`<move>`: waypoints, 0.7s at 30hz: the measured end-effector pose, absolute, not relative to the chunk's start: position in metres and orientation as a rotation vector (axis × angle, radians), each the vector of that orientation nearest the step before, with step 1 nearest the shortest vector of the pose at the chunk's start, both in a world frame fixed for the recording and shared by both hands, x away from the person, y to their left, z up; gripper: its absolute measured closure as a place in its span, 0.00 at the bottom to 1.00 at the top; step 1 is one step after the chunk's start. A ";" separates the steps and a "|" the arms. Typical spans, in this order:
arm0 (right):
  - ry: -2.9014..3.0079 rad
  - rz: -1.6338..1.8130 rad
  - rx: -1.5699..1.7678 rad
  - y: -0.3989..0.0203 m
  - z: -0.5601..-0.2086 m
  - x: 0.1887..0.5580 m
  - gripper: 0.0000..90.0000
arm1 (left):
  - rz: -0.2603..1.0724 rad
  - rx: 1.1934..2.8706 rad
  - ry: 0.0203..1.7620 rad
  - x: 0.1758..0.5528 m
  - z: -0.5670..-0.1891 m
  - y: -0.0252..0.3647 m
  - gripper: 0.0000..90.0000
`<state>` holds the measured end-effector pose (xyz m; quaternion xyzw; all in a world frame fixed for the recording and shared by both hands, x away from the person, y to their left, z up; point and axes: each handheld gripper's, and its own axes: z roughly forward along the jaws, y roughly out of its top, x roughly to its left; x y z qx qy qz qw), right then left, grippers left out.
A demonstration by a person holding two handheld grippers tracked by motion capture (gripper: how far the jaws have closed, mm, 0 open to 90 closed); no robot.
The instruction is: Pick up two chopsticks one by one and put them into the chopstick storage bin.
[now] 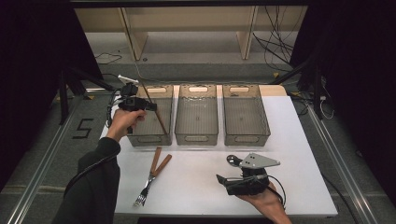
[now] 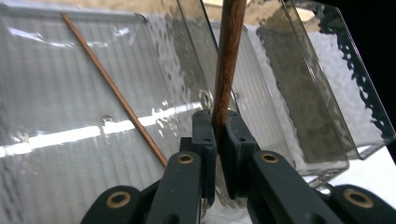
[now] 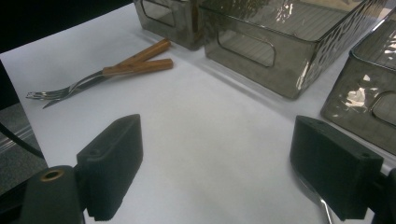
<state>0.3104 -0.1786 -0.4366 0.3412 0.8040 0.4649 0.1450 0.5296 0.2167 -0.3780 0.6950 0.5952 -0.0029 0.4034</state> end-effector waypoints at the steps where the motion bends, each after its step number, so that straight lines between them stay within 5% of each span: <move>1: 2.316 1.339 0.984 -0.179 -0.437 0.311 0.20 | -0.009 1.763 1.499 0.529 -0.378 0.215 0.94; 14: 2.317 1.336 0.982 -0.180 -0.437 0.311 0.20 | -0.009 1.787 1.548 0.534 -0.389 0.207 0.92; 18: 2.319 1.342 0.975 -0.180 -0.437 0.311 0.20 | 0.020 1.794 1.556 0.534 -0.389 0.204 0.78; 21: 2.322 1.344 0.974 -0.180 -0.437 0.310 0.20 | 0.050 1.789 1.581 0.535 -0.388 0.204 0.59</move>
